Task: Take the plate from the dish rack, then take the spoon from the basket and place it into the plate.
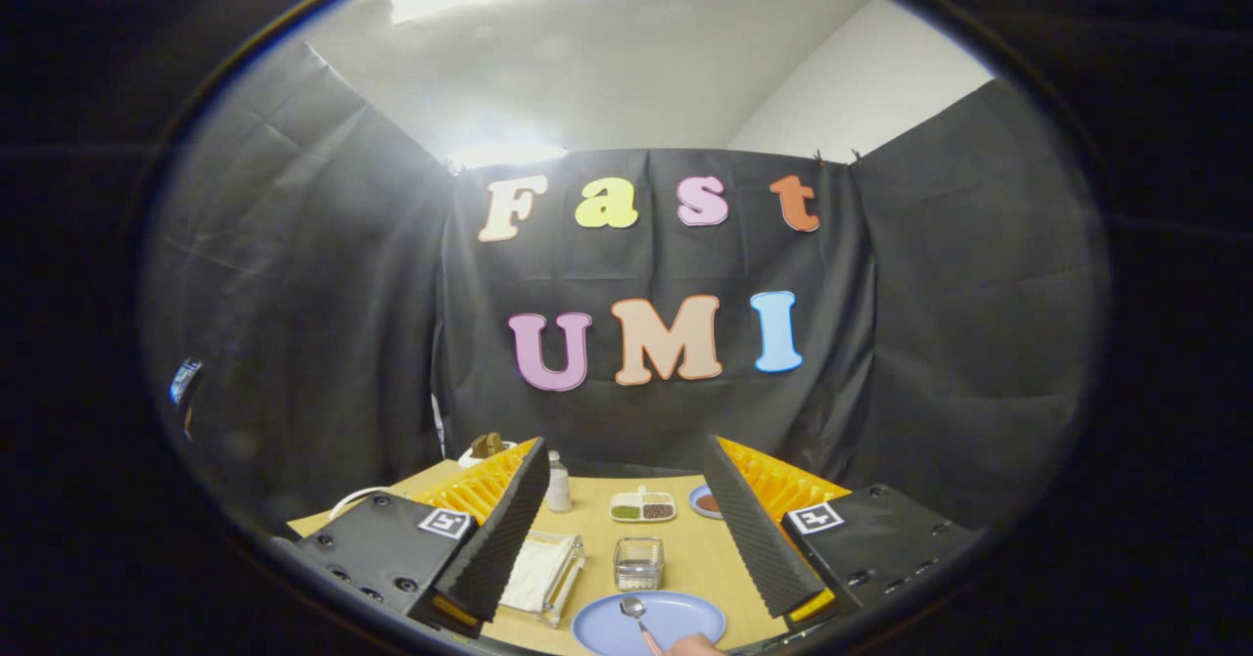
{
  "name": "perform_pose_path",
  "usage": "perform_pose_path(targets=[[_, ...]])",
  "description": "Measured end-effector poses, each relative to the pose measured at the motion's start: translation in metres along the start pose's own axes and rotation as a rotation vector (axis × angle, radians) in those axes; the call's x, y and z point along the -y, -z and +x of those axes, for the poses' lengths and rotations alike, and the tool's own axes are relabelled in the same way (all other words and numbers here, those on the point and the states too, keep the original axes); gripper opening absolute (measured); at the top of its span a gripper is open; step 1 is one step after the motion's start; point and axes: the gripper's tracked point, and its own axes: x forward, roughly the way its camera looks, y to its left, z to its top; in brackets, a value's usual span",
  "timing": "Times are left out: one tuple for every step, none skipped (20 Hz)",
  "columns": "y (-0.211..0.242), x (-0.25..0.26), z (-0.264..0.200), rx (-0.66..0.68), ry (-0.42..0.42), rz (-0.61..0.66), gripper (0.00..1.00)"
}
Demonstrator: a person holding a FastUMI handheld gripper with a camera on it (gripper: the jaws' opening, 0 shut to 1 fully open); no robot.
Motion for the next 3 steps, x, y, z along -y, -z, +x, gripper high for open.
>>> perform_pose_path(targets=[[-0.0008,-0.0007,0.0001,0.002,0.000,-0.001,1.00],[-0.0008,-0.0005,0.0002,0.003,0.001,-0.003,1.00],[-0.0013,-0.0012,0.0001,0.005,0.000,-0.006,1.00]])
